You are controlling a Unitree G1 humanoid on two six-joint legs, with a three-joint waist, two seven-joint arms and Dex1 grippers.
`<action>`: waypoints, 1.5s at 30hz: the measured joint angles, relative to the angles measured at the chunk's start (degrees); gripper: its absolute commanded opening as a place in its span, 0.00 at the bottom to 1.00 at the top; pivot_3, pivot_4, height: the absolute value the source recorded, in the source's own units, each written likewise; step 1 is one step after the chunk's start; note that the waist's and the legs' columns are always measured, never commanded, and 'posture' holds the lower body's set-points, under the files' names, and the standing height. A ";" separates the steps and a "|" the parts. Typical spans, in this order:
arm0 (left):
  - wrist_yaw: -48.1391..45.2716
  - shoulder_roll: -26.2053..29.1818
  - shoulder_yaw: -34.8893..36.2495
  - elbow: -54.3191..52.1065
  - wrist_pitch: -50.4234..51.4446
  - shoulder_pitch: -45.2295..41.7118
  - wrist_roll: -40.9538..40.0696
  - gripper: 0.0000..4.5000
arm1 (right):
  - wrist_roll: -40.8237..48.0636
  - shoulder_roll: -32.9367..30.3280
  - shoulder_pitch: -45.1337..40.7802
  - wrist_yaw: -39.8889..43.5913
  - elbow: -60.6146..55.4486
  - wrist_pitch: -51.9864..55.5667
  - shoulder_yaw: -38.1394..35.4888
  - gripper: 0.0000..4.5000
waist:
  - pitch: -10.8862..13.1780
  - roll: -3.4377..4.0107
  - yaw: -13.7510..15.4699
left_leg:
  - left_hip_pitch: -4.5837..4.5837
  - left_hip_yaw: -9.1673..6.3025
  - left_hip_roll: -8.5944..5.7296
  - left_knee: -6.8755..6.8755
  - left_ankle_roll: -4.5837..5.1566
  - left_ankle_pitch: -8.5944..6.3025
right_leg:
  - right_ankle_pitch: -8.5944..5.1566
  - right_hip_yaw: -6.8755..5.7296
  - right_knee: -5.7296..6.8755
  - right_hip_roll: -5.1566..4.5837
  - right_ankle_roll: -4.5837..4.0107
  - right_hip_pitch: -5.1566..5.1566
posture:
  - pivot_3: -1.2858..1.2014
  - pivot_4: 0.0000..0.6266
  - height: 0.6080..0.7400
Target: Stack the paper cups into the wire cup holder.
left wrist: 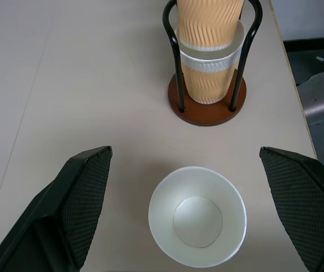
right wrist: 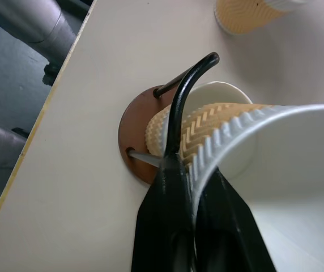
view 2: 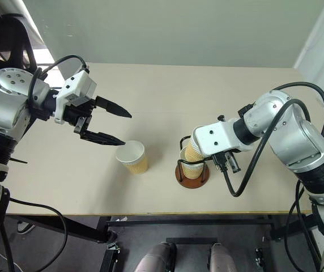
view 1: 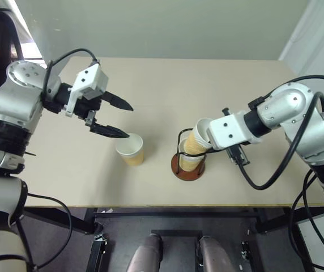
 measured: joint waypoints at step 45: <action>0.01 9.34 -5.49 -10.67 -14.94 6.03 16.58 1.00 | 47.16 -6.16 -4.03 -20.97 -4.99 45.01 -34.75 0.67 | -0.05 -0.10 -0.04 | 0.26 -0.01 0.02 -0.86 -0.33 0.15 | -0.46 -0.01 0.14 0.00 -0.53 -0.20 | 0.52 0.24 1.00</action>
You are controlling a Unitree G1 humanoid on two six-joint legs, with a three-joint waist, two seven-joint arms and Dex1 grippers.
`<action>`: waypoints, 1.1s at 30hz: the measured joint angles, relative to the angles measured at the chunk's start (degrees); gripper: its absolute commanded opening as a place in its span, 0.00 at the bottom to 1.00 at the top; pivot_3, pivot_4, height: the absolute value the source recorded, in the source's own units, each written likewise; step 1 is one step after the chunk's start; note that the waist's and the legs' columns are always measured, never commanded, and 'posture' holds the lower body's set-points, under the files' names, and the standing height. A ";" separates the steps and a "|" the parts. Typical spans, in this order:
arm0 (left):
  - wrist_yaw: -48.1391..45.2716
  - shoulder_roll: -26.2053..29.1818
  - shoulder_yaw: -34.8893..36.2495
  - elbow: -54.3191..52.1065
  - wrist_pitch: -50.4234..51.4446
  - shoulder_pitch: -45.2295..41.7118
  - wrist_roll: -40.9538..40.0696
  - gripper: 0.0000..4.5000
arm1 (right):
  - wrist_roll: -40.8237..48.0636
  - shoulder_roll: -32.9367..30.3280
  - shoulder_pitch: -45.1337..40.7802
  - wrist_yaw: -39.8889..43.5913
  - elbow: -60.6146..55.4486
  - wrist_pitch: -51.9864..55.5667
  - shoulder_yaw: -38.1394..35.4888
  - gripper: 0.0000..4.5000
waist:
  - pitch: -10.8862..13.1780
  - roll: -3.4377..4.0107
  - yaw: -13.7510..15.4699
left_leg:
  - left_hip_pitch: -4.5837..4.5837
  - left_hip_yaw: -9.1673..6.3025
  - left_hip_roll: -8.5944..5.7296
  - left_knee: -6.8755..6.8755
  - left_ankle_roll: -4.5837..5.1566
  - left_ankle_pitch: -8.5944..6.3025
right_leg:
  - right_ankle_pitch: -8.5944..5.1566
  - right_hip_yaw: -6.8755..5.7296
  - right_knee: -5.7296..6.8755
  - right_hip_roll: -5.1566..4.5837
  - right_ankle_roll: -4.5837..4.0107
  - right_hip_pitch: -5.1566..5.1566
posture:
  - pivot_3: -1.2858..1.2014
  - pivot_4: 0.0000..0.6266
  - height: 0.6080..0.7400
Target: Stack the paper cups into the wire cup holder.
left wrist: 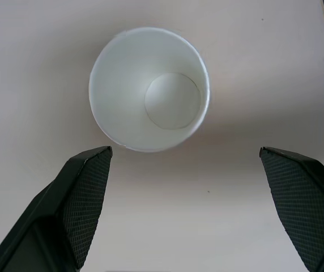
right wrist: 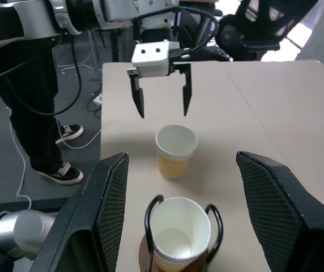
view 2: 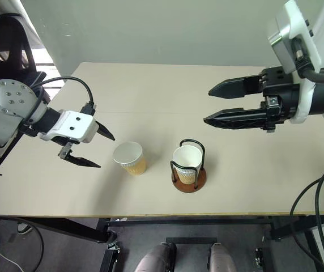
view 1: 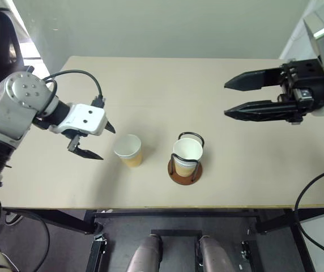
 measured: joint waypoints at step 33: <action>0.04 -12.20 -0.51 15.53 -12.47 -4.16 13.66 0.01 | 0.95 -6.73 7.38 -2.41 0.27 -7.67 0.07 0.68 | -0.02 -0.03 0.29 | -0.05 -0.03 -0.02 0.08 0.09 0.06 | 0.13 -0.06 -0.03 -0.04 0.26 0.04 | 0.52 0.24 1.00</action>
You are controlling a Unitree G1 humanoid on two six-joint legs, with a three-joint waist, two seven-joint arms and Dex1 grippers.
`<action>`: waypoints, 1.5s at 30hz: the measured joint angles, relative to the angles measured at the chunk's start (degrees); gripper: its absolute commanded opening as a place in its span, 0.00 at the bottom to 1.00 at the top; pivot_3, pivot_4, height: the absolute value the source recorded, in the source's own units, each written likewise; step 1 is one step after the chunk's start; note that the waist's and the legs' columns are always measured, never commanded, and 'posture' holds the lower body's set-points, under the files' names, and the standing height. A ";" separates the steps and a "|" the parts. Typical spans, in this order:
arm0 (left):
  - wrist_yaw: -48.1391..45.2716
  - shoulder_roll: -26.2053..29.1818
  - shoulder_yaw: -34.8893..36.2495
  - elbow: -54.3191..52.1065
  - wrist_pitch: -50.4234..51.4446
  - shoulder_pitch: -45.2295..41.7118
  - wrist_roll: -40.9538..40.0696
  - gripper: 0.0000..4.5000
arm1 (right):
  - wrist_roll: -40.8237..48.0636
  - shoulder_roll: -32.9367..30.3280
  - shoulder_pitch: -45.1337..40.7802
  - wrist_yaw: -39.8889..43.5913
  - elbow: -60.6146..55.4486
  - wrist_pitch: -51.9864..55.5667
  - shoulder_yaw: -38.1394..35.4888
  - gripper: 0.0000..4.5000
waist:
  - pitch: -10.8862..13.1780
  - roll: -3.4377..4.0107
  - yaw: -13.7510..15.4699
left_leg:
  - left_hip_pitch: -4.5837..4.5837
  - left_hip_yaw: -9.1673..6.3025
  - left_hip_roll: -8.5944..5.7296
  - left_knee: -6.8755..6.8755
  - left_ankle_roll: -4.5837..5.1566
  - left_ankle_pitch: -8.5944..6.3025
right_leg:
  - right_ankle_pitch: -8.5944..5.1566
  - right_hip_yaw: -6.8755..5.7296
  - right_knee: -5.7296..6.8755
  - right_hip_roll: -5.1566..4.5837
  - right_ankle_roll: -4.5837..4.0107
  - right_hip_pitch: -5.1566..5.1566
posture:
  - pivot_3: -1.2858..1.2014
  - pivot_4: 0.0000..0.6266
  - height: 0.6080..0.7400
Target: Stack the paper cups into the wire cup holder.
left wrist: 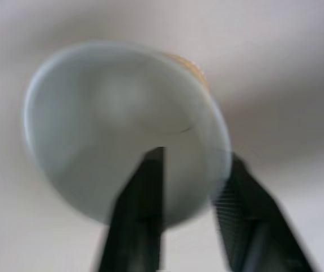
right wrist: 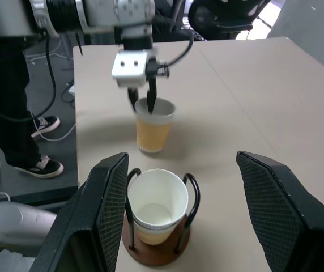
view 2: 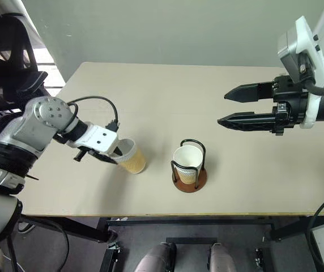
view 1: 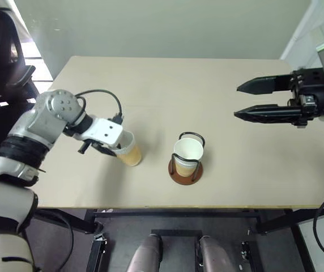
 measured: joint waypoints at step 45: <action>-0.08 -4.76 -44.65 -9.02 0.85 -41.40 -44.61 0.00 | 0.17 -7.87 8.98 10.92 6.23 -8.40 -2.60 0.68 | 0.08 -0.01 0.68 | -0.44 -0.03 -0.34 1.24 0.49 -0.74 | -0.27 0.05 -0.20 -0.27 1.22 0.46 | 0.52 0.24 1.00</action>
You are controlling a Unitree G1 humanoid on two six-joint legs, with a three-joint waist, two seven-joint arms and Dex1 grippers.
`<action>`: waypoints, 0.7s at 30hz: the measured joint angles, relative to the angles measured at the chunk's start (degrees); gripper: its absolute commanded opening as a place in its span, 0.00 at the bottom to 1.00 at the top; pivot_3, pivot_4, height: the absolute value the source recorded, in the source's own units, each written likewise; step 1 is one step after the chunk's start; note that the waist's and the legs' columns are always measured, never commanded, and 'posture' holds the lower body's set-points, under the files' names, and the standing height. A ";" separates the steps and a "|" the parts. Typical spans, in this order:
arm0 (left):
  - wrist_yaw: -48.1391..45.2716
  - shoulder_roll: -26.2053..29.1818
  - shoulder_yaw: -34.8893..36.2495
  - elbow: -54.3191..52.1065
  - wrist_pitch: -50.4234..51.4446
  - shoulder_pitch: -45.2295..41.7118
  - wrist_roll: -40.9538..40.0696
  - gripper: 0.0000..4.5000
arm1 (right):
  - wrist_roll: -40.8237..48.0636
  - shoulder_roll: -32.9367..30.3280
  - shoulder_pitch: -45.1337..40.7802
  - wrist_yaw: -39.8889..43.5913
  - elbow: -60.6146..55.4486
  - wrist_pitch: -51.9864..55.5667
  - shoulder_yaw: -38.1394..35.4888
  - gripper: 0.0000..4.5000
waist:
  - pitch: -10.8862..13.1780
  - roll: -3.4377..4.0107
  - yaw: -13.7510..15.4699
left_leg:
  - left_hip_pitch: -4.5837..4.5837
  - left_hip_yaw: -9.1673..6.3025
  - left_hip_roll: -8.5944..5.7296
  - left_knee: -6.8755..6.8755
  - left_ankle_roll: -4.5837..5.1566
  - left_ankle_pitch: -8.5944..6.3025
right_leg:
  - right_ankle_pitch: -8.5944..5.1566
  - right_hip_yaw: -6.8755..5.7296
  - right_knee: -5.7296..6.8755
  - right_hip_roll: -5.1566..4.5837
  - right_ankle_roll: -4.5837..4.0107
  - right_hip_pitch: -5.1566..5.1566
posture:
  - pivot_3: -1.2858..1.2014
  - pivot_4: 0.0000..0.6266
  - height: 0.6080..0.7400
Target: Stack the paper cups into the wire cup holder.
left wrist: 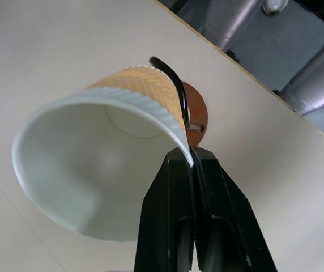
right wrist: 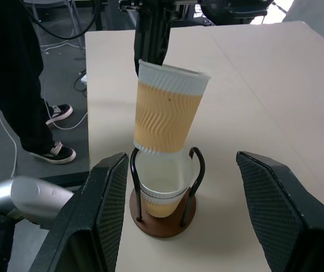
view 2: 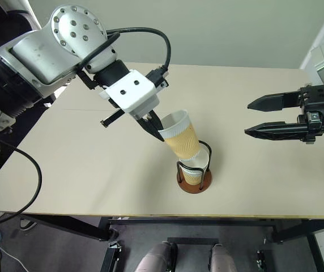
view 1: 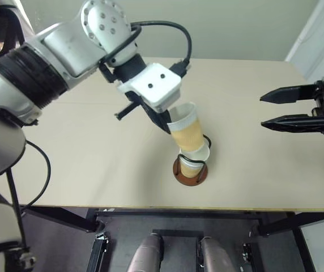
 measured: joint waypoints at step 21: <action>0.00 -3.72 -0.02 4.35 -5.10 0.81 4.36 0.00 | 0.01 0.04 -0.48 -1.50 -0.56 0.62 0.43 0.68 | 0.01 0.00 0.09 | -0.02 0.06 0.00 0.05 0.06 -0.05 | -0.02 -0.03 -0.02 0.01 0.05 0.04 | 0.52 0.24 1.00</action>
